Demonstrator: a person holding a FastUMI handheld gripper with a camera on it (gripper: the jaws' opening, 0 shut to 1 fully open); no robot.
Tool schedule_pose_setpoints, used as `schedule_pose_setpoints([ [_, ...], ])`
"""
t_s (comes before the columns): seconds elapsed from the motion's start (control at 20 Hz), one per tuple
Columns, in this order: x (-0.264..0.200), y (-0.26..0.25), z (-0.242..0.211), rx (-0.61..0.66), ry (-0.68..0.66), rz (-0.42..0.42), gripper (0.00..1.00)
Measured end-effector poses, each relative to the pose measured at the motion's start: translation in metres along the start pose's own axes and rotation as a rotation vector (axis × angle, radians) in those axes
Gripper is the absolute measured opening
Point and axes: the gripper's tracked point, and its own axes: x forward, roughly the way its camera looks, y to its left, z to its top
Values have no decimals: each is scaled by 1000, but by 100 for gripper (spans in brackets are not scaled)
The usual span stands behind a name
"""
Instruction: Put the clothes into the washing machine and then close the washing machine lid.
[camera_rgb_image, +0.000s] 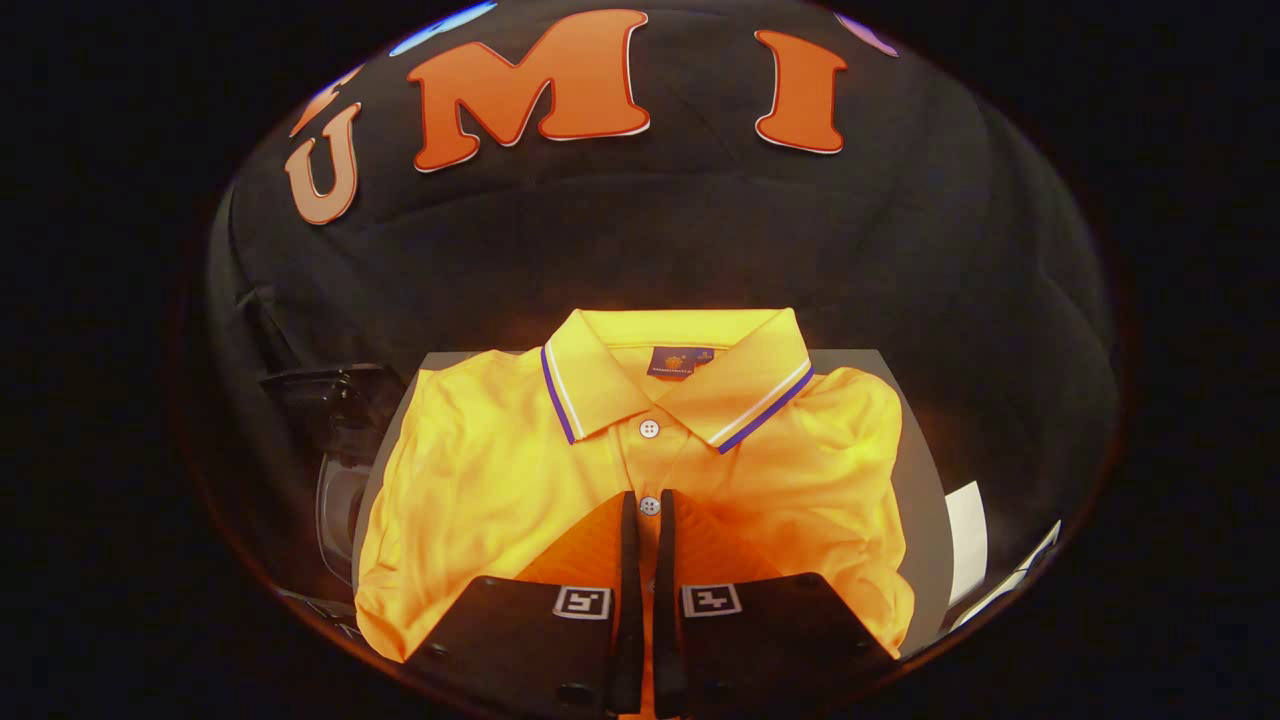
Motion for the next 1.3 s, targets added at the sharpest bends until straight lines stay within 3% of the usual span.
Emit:
schedule_pose_setpoints([
  [0.2,-3,-2,1,92,-58,80,11],
  [0.35,-14,6,9,317,-128,203,10],
  [0.5,-31,14,33,578,-198,381,10],
  [0.6,-40,19,46,654,-222,450,10],
  [0.75,-64,43,58,668,-260,493,10],
  [1.05,-131,167,77,695,-305,651,10],
  [1.3,-132,277,70,612,-272,707,10],
])
